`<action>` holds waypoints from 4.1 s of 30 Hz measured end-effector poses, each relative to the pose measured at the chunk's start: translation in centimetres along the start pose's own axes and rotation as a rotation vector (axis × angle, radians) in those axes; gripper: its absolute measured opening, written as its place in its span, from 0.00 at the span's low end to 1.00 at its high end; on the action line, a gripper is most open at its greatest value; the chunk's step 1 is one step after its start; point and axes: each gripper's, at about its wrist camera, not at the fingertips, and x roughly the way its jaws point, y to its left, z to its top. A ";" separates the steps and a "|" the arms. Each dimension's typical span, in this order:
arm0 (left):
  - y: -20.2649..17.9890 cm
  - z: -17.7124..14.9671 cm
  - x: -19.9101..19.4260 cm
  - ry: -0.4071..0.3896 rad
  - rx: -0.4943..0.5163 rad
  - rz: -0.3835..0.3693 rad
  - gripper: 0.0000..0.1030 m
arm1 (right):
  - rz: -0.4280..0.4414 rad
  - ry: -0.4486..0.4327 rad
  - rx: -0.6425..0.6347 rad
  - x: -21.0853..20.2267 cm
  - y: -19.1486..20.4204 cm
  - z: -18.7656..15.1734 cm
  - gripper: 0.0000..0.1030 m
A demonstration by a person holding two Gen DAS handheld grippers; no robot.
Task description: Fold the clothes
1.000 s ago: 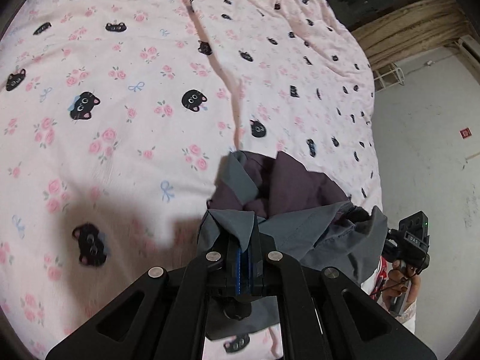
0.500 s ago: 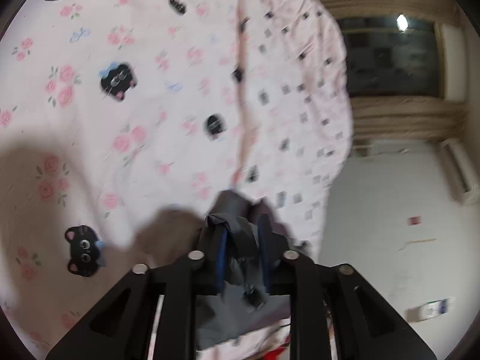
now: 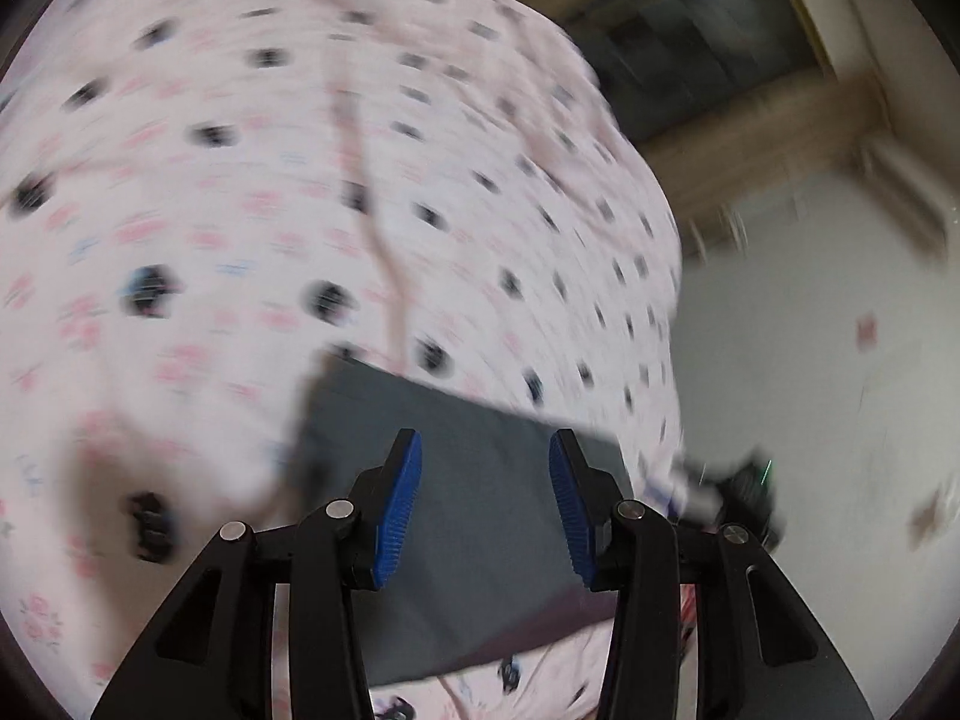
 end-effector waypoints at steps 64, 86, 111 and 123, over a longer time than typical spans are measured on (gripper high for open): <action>-7.0 -11.5 7.9 -0.175 0.606 0.307 0.34 | -0.439 -0.152 -0.668 7.9 9.4 -13.7 0.54; -5.9 -13.6 11.6 -0.246 0.661 0.406 0.36 | 0.155 -0.159 0.144 1.3 -4.0 -18.0 0.61; -5.6 -13.5 12.5 -0.222 0.606 0.447 0.37 | -0.091 -0.284 -0.189 2.2 5.9 -15.7 0.28; -6.7 -15.7 5.5 -0.414 0.506 0.377 0.37 | -0.267 -0.298 -0.469 2.4 13.0 -16.3 0.24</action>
